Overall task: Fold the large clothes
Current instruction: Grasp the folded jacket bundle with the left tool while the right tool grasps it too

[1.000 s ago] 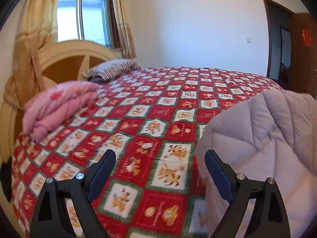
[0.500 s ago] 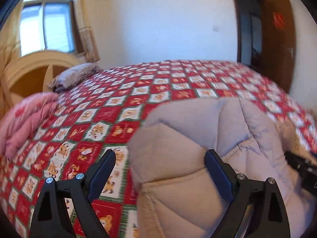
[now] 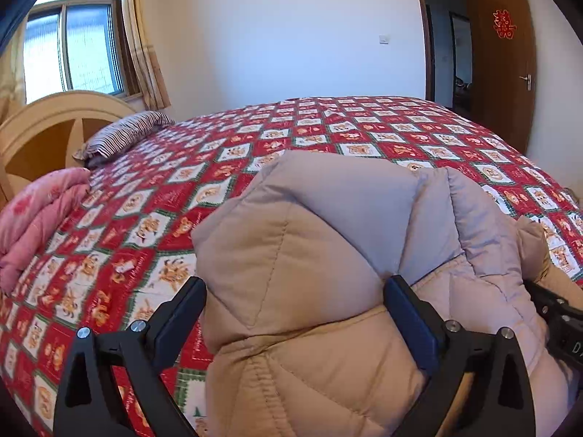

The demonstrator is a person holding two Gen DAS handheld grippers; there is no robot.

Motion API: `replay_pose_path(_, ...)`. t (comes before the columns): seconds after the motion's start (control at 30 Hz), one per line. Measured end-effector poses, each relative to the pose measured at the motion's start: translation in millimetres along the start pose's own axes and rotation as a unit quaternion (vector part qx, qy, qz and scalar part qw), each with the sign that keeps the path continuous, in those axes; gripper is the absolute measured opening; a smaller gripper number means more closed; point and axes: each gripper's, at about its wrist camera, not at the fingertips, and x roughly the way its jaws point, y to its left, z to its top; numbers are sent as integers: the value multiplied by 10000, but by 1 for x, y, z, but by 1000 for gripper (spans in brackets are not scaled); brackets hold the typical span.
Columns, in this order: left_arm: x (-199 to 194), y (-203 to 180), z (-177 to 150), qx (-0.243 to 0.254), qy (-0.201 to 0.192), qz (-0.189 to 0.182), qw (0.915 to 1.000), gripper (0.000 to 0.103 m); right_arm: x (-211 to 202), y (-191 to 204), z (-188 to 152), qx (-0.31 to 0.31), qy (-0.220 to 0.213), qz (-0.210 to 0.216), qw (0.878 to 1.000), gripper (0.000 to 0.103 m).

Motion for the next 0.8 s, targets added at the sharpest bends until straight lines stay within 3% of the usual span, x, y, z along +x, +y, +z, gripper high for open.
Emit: replay_pose_path(0.8,16,-14,-7,169,154,-4,9997,102,21,-11,-11,98,150,41,9998,59)
